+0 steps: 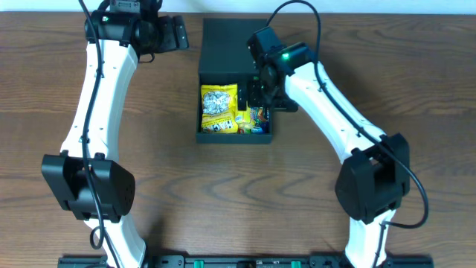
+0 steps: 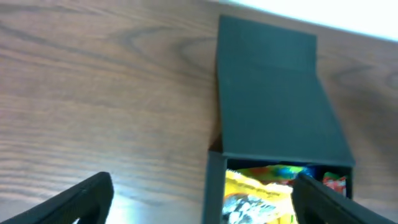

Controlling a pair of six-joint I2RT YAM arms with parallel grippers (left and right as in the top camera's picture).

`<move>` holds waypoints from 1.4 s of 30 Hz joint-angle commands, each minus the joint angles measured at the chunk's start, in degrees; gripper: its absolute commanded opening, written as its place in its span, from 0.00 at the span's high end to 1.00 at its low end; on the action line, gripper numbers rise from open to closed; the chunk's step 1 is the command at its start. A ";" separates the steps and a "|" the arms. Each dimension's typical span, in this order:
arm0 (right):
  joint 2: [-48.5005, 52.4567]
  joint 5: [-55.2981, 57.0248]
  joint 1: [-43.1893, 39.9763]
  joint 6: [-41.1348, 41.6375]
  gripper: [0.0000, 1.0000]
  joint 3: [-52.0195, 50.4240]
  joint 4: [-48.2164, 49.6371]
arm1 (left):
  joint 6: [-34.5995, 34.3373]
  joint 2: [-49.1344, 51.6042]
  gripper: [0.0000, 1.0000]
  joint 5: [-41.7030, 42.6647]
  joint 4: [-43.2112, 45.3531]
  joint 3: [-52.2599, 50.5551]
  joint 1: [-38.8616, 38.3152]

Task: Pack container
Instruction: 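Place the KitKat bar into the box and withdraw the right gripper, then push the box lid closed with both grippers from behind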

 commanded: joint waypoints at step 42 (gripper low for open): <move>22.56 -43.30 -21.57 1.70 0.98 2.67 32.70 | -37.94 30.12 0.94 38.58 22.82 -3.48 5.29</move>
